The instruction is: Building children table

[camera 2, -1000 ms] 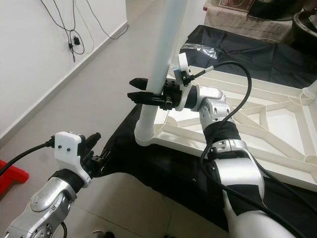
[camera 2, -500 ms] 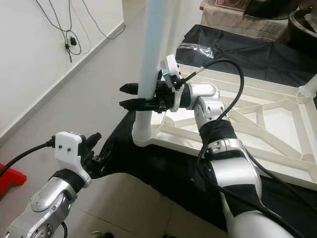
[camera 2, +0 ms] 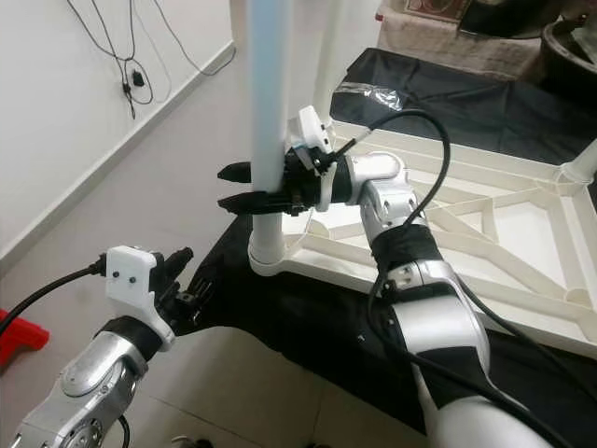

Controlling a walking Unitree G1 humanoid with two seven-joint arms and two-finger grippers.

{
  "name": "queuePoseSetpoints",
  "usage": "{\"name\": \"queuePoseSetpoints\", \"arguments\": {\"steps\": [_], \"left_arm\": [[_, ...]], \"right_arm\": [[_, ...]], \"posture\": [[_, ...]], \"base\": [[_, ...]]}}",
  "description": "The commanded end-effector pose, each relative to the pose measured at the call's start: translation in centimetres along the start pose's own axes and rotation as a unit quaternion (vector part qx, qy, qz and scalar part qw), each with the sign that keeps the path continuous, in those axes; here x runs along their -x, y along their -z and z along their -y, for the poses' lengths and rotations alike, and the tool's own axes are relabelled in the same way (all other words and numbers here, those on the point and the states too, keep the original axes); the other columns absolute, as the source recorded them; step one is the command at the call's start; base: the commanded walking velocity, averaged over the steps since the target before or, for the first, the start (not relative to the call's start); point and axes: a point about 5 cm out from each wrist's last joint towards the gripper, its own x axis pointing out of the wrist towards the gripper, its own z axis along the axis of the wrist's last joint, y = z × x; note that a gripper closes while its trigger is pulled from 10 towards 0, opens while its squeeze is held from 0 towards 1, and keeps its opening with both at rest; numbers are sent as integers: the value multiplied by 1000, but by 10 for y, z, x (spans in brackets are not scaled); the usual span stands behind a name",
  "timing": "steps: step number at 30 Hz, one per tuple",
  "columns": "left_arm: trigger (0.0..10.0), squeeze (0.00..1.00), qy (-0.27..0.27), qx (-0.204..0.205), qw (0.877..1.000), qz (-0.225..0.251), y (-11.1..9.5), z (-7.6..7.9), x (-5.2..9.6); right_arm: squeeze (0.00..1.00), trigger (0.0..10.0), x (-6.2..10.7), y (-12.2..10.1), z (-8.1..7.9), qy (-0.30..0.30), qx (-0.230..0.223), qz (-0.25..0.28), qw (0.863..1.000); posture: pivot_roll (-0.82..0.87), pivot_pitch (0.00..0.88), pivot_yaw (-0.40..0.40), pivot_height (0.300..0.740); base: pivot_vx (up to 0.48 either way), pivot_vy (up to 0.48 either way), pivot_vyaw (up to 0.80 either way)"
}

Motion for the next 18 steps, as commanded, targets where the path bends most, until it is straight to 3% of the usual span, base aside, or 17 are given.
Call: {"name": "queuePoseSetpoints", "arguments": {"steps": [1, 7, 18], "left_arm": [[10000, 0, -3, 2, 1000, -3, 3, 1, 0], [10000, 0, -5, 2, 1000, -3, 3, 1, 1], [10000, 0, -7, -2, 1000, -3, 4, -3, -1]], "right_arm": [[0, 10000, -2, 27, -4, 11, -60, -29, 998], [0, 10000, 0, 32, 5, 97, -87, -12, 991], [0, 10000, 6, 46, 0, 131, -97, 0, 987]], "posture": [[131, 173, -52, 740], [134, 173, -55, 740], [134, 181, -50, 740]], "base": [[0, 0, 0], [0, 0, 0], [0, 0, 0]]}}
